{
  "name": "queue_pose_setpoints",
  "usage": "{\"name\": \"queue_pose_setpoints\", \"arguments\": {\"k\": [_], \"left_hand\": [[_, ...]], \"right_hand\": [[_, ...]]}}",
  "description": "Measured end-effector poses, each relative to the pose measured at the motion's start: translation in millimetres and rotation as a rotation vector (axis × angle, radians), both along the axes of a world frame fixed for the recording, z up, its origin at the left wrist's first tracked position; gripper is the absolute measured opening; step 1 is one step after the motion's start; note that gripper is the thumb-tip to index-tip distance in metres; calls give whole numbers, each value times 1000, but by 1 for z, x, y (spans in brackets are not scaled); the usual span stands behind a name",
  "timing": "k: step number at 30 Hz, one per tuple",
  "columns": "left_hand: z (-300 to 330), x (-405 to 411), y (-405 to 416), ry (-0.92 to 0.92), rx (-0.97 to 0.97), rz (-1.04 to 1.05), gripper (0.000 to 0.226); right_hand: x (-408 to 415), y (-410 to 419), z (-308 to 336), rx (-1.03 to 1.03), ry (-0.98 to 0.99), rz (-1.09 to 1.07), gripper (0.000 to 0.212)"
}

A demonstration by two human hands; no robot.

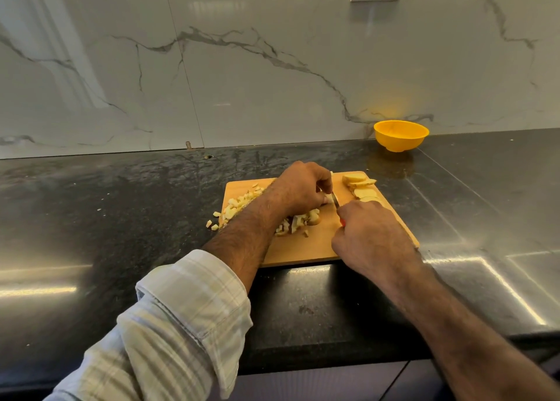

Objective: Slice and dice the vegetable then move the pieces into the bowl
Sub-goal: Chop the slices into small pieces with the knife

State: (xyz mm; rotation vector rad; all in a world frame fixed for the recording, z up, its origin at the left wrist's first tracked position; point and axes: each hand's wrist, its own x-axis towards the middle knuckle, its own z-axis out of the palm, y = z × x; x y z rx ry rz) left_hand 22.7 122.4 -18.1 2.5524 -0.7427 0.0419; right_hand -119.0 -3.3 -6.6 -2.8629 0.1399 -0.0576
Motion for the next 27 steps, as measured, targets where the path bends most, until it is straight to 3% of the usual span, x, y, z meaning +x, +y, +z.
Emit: {"name": "queue_pose_setpoints", "arguments": {"k": [10, 19, 27], "left_hand": [[2, 0, -2, -6, 22, 4, 15], [5, -6, 6, 5, -67, 36, 29], [4, -2, 2, 28, -14, 72, 11]], "right_hand": [[12, 10, 15, -23, 43, 0, 30], [-12, 0, 15, 35, -24, -20, 44], [18, 13, 3, 7, -39, -25, 30]]}}
